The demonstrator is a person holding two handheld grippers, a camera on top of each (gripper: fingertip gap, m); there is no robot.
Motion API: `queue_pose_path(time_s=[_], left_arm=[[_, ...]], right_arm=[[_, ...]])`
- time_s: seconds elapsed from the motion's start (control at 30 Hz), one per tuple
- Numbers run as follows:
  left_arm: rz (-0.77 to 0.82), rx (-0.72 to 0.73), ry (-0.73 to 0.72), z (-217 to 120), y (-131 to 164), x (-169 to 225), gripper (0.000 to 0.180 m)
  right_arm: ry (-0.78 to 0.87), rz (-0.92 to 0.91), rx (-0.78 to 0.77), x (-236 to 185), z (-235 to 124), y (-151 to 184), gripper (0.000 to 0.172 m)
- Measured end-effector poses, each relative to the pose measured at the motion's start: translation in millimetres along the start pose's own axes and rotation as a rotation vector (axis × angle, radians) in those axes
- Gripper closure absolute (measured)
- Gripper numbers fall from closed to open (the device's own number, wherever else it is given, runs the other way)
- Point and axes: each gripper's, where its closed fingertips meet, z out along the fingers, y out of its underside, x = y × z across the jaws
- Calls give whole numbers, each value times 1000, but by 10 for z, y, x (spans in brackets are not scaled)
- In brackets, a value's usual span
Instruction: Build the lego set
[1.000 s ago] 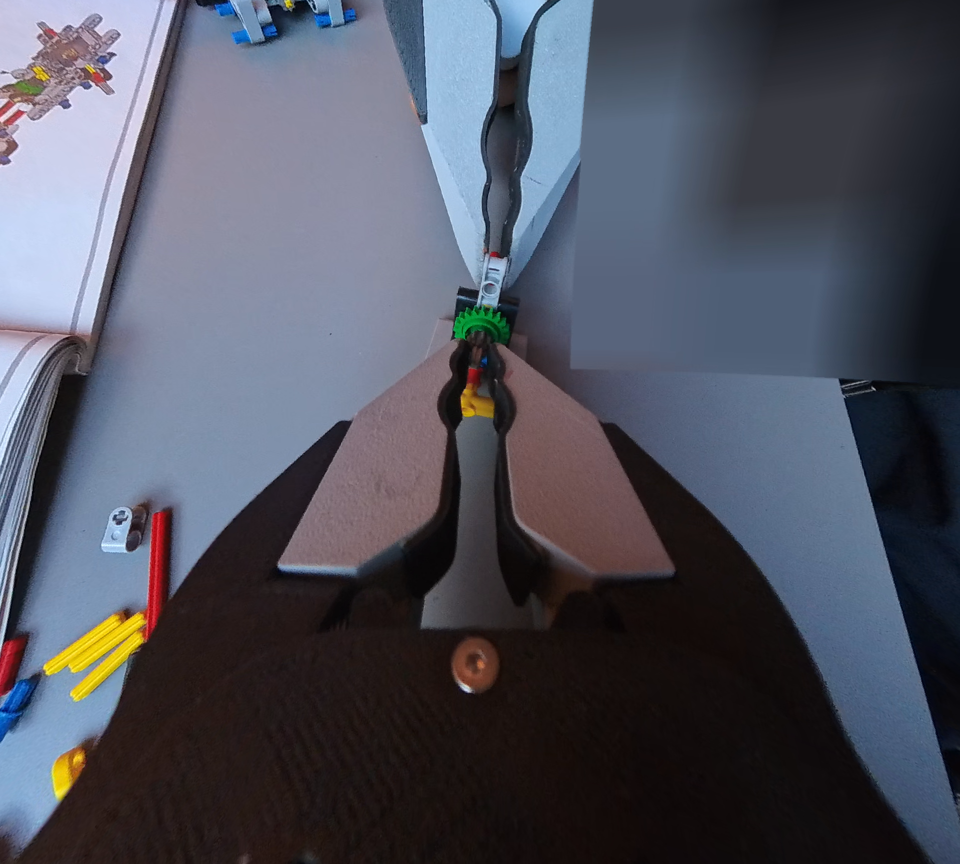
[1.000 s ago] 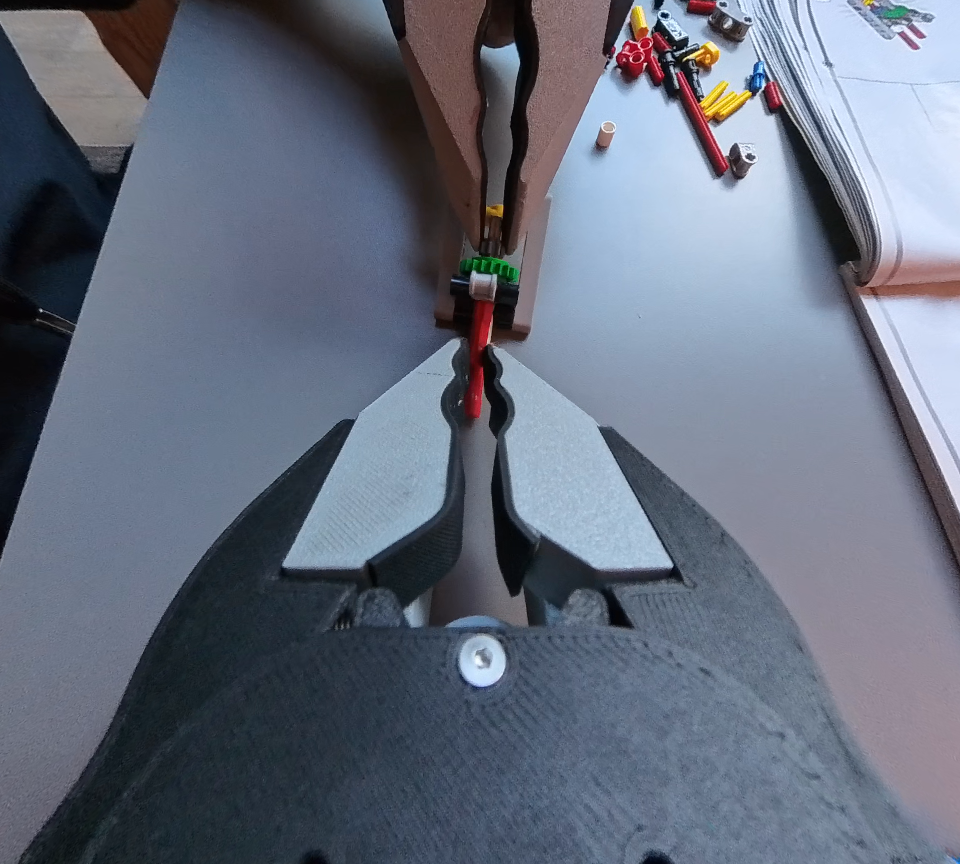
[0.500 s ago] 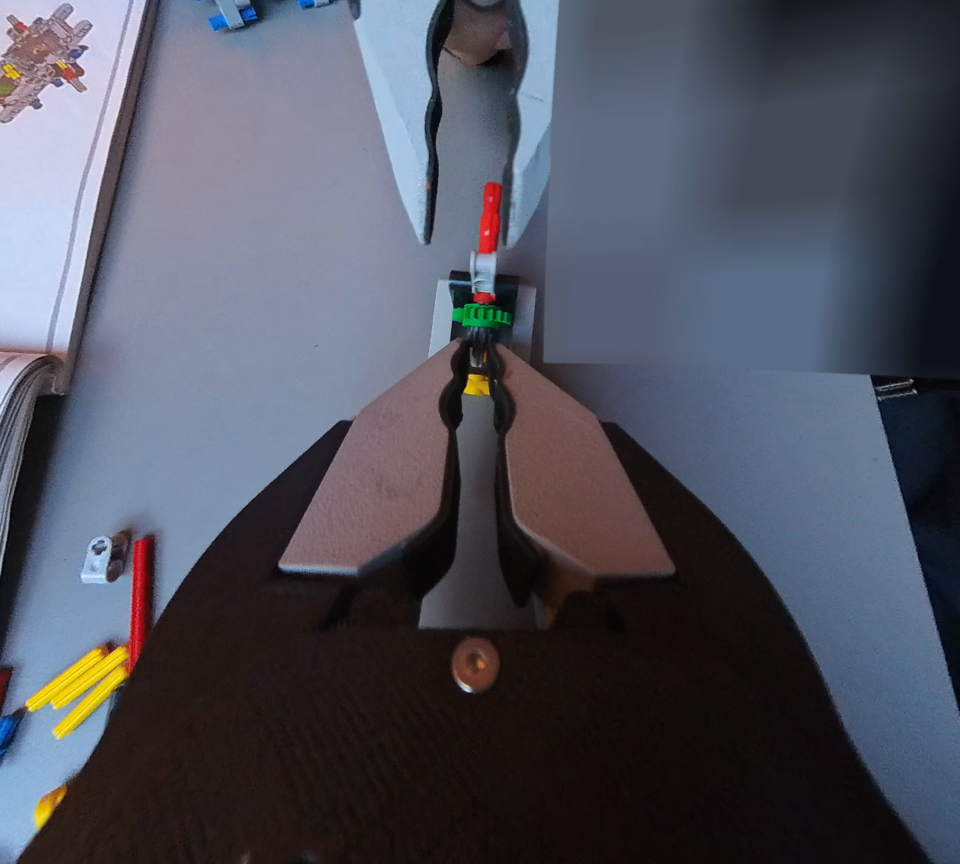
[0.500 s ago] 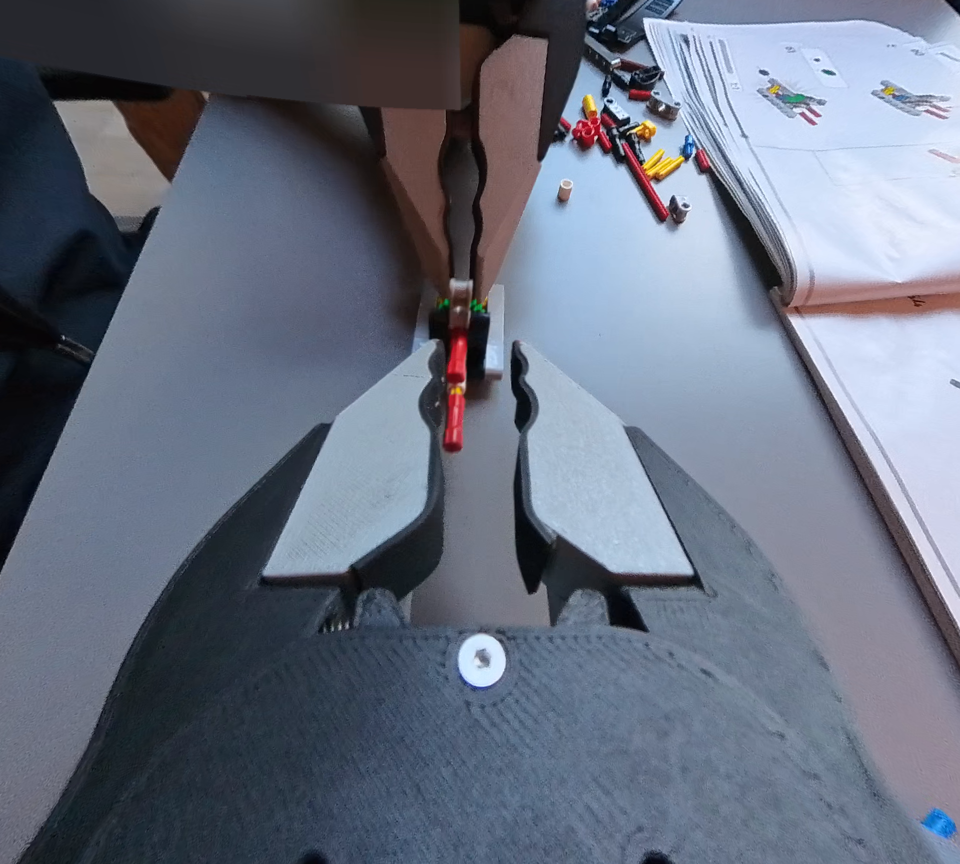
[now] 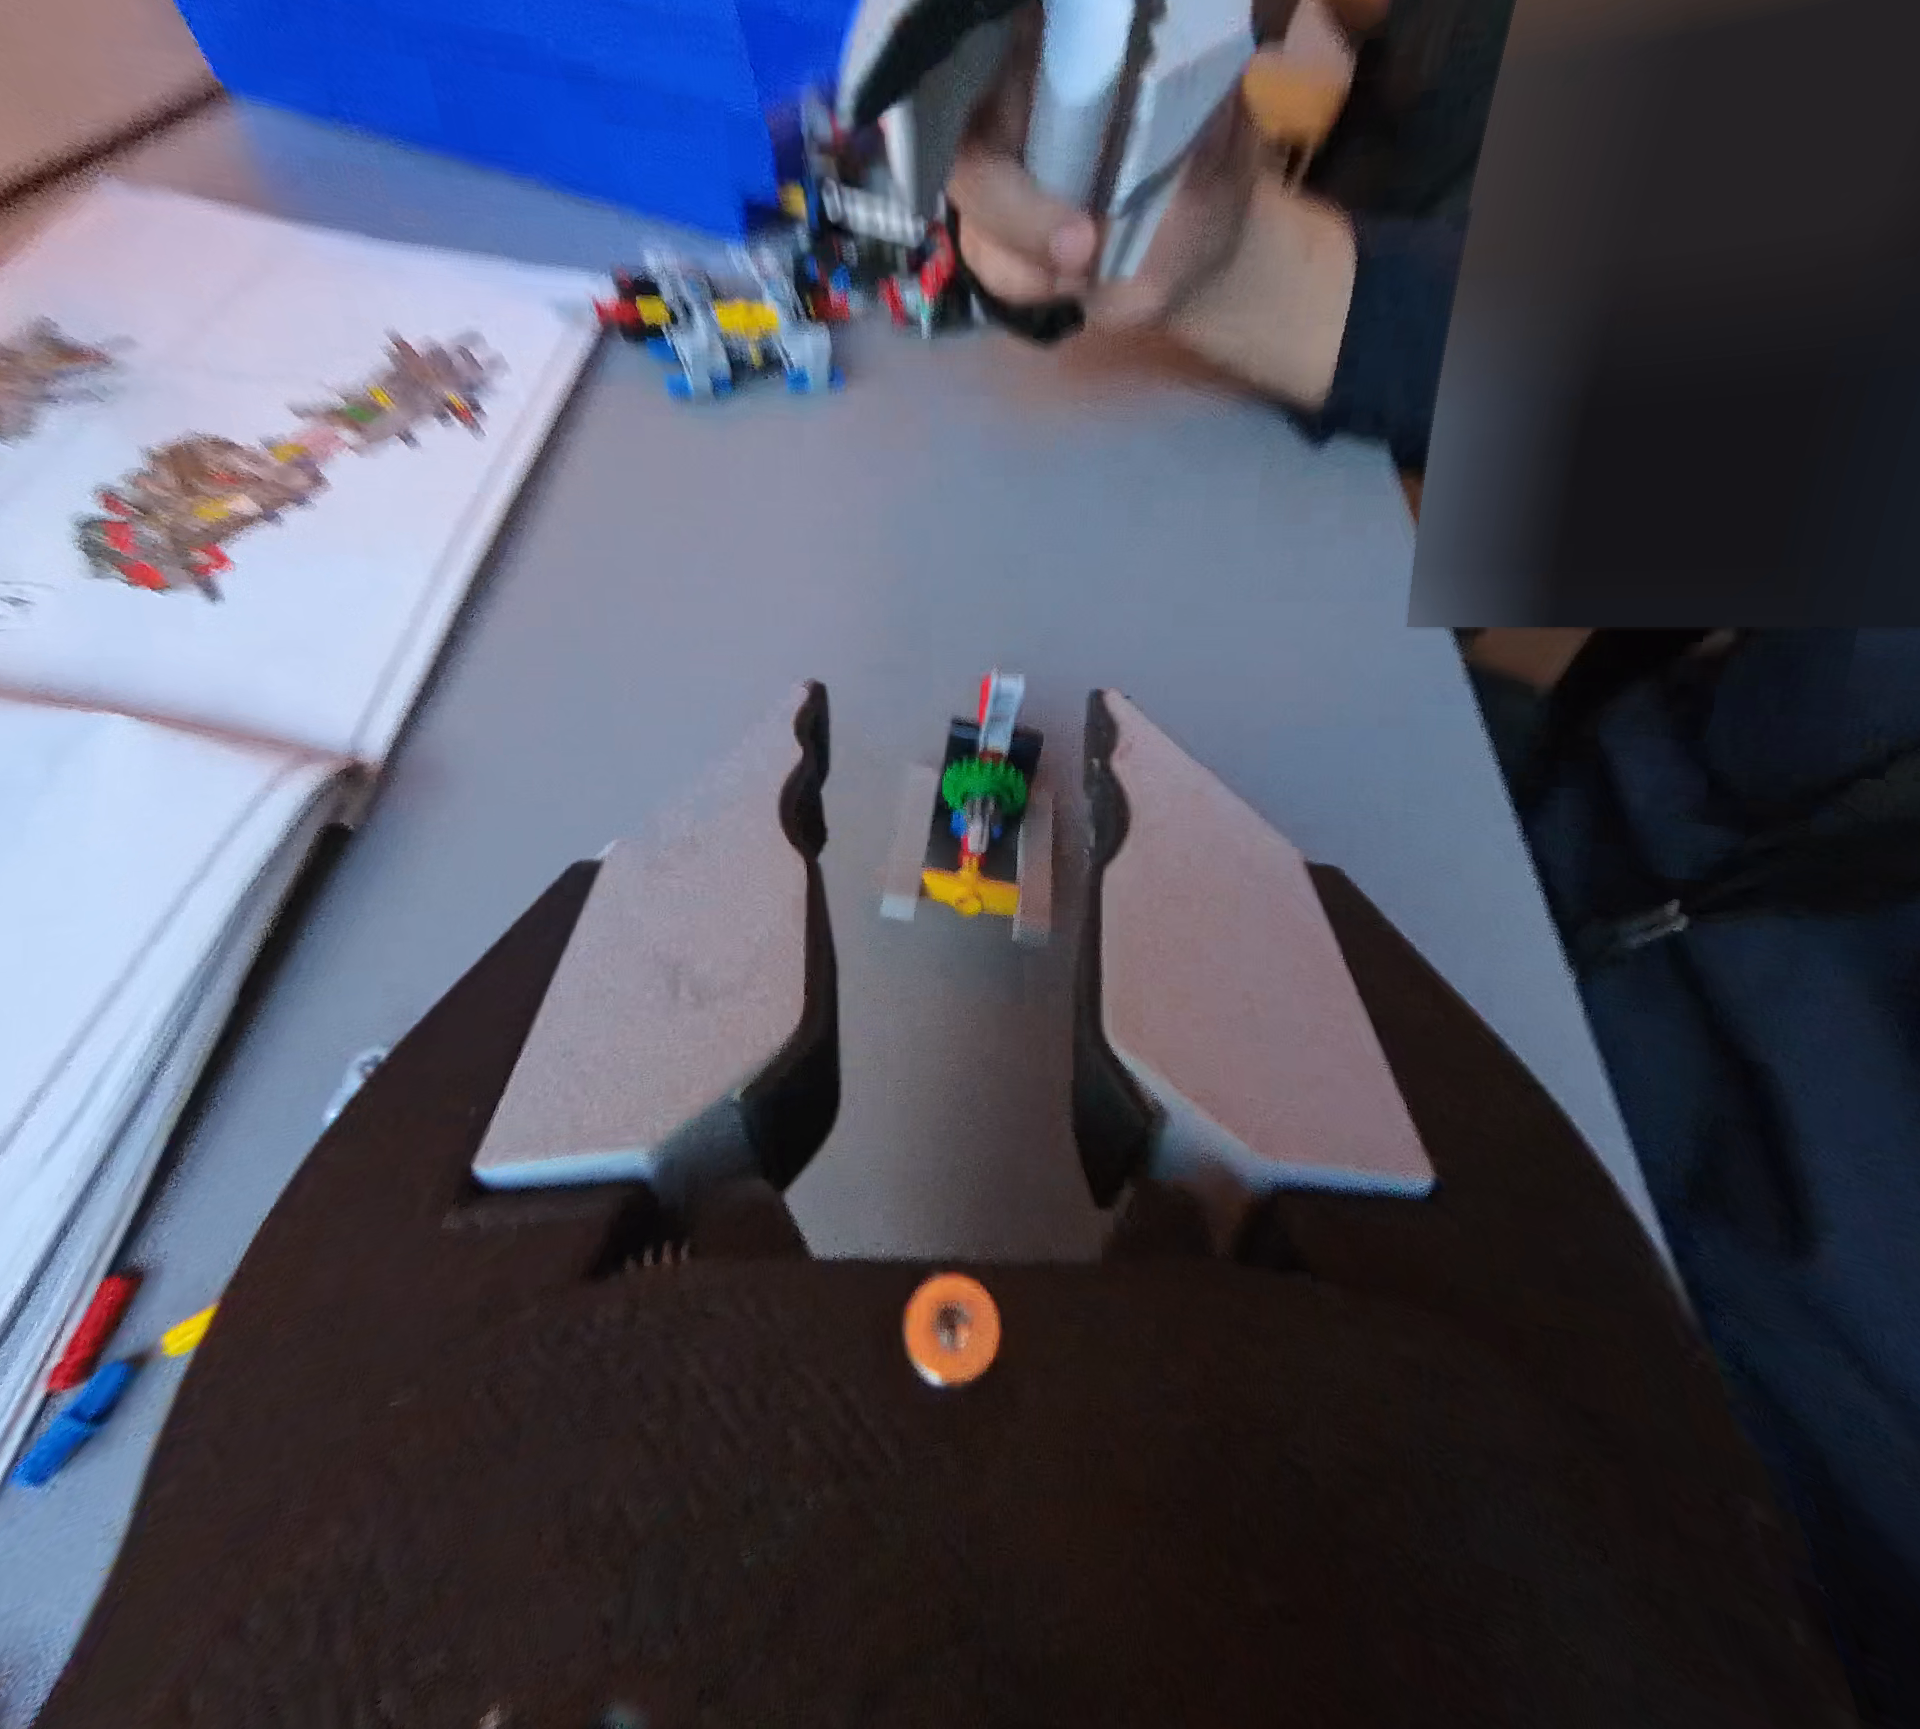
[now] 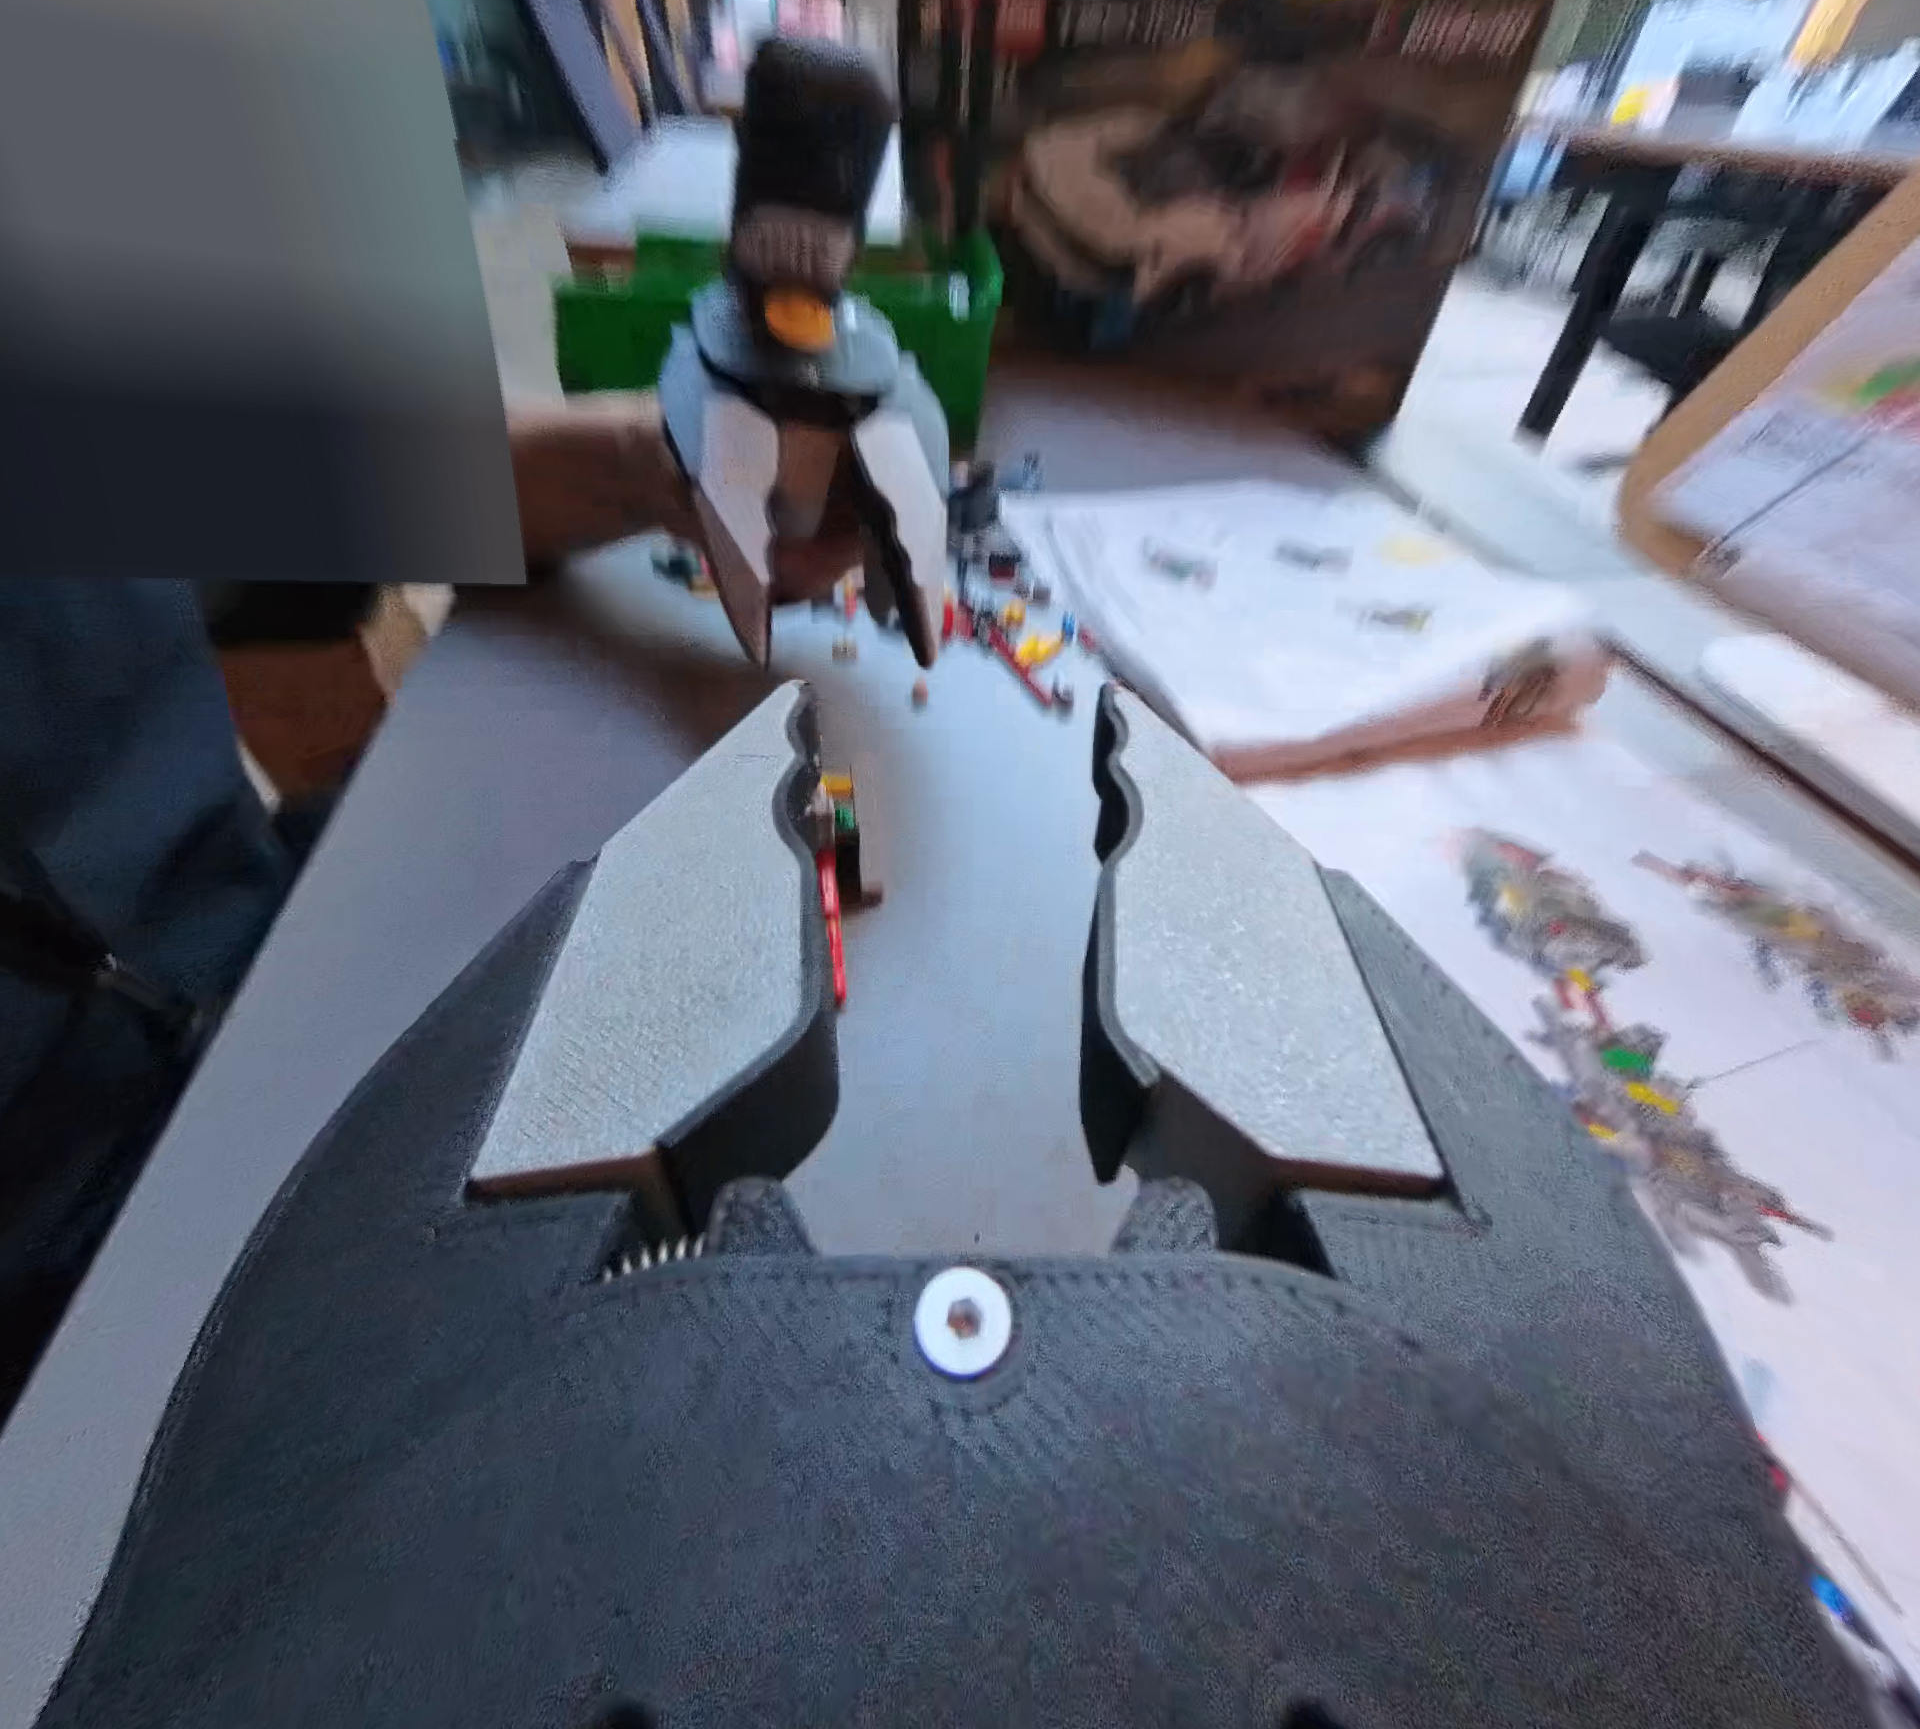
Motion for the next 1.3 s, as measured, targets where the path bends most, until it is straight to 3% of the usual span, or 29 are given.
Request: queue_pose_path(time_s=[0.1, 0.27, 0.33, 0.4, 0.47, 0.53, 0.67, 0.8, 1.0, 1.1, 1.3], left_arm=[[-51, 193, 24, -269, -296, -57, 121], [-77, 367, 29, -757, -645, -90, 114], [-22, 394, -7, -884, -737, -50, 115], [9, 347, -61, -833, -604, -117, 117], [-43, 238, -9, -629, -375, -101, 115], [-50, 130, 76, -421, -206, 24, 125], [92, -131, 5, -144, 259, 28, 137], [147, -254, -32, -40, 507, 32, 139], [100, -311, -20, 93, 664, 36, 126], [126, -367, -42, 147, 745, 9, 141], [150, -396, -57, 185, 779, 0, 141]], right_arm=[[5, 46, 159, 72, -348, -325, 113], [96, -135, 118, -278, -851, -1139, 108], [156, -203, 75, -418, -945, -1256, 125], [197, -199, 12, -398, -848, -1004, 139], [143, -41, -63, -339, -520, -409, 134], [31, 105, -183, -381, -112, 275, 132], [40, -52, -493, -254, 290, 1062, 133], [-13, -131, -620, -356, 391, 1243, 140], [-39, -173, -615, -431, 418, 1252, 168], [-38, -189, -617, -438, 434, 1261, 168], [-59, -156, -614, -440, 441, 1264, 168]])
